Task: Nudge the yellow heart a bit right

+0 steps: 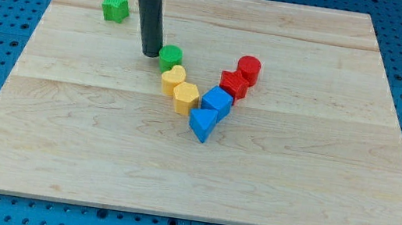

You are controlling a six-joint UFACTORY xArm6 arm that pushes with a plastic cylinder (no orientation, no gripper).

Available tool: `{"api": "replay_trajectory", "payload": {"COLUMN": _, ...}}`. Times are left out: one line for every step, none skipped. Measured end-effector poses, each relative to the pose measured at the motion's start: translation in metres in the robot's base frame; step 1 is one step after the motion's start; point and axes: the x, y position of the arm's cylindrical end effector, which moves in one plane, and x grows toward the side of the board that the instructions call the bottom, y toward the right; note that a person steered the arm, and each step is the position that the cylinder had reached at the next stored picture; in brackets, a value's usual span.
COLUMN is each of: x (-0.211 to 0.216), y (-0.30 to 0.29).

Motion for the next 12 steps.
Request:
{"api": "replay_trajectory", "payload": {"x": 0.001, "y": 0.002}}
{"api": "replay_trajectory", "payload": {"x": -0.015, "y": -0.011}}
{"api": "replay_trajectory", "payload": {"x": -0.015, "y": -0.048}}
{"api": "replay_trajectory", "payload": {"x": 0.02, "y": -0.057}}
{"api": "replay_trajectory", "payload": {"x": 0.066, "y": -0.051}}
{"api": "replay_trajectory", "payload": {"x": 0.086, "y": -0.045}}
{"api": "replay_trajectory", "payload": {"x": 0.086, "y": -0.029}}
{"api": "replay_trajectory", "payload": {"x": 0.082, "y": -0.022}}
{"api": "replay_trajectory", "payload": {"x": 0.072, "y": -0.015}}
{"api": "replay_trajectory", "payload": {"x": 0.065, "y": -0.009}}
{"api": "replay_trajectory", "payload": {"x": 0.064, "y": -0.003}}
{"api": "replay_trajectory", "payload": {"x": 0.064, "y": 0.004}}
